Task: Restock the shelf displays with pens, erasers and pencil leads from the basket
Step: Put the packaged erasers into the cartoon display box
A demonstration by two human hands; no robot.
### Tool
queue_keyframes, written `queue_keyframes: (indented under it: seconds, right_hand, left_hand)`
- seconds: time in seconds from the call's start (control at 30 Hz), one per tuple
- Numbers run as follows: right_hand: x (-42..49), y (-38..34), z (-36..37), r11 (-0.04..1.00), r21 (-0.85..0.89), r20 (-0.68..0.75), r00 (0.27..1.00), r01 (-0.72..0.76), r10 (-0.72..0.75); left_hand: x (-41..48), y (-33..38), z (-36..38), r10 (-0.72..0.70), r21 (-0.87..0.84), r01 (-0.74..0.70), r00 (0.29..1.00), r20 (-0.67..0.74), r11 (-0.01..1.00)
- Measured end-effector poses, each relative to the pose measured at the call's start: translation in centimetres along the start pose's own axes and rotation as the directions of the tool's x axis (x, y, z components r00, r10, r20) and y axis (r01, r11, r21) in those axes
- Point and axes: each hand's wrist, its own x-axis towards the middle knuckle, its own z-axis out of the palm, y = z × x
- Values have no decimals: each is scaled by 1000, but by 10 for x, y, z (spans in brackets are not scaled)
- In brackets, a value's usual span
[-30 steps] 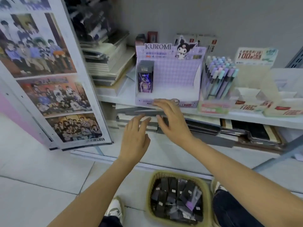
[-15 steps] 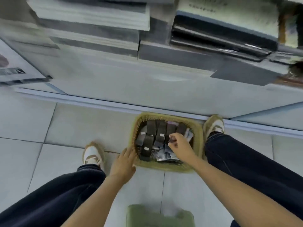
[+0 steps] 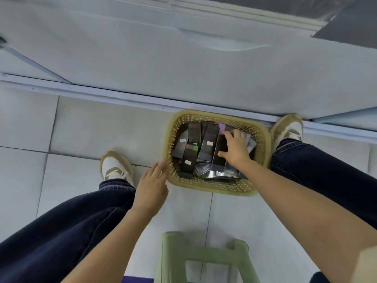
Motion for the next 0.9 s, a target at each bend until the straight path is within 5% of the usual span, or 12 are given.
queue_keyframes:
  seconds: [0.2,0.3,0.37,0.47,0.53,0.6,0.7,0.8,0.9]
  right_hand:
    - [-16,6,1,975,203,-17,996,93,-92]
    - [-25,7,-15,829,553,11,994,81,-105]
    - [-33,5,-28,715,695,28,990,78,-135]
    - [-51,-4,-40,590,805,133,950,64,-284]
    - [-60,-10,-39,574,817,197,910,53,-365]
    - [-63,-12,-34,580,813,186,915,61,-357]
    - [-52,2,-32,603,797,25,995,36,-93]
    - [-31,30,-29,800,594,-77,985,-81,157]
    - [-19,46,-16,920,362,18,988,-152,156]
  left_hand:
    - [6,11,-12,-41,-28,40,999,-24,999]
    - [14,25,-19,-45,-89,39,997,-63,995]
    - [21,39,-24,-48,-292,26,996,-69,956]
    - [32,66,-32,-27,-743,130,989,148,657]
    - [36,80,-31,24,-848,224,963,269,480]
    - [38,86,-26,22,-841,245,956,291,482]
    - [40,85,-18,-63,-826,274,958,280,492]
    - [42,77,-13,-166,-845,329,944,285,422]
    - [44,70,-8,-241,-848,368,925,294,381]
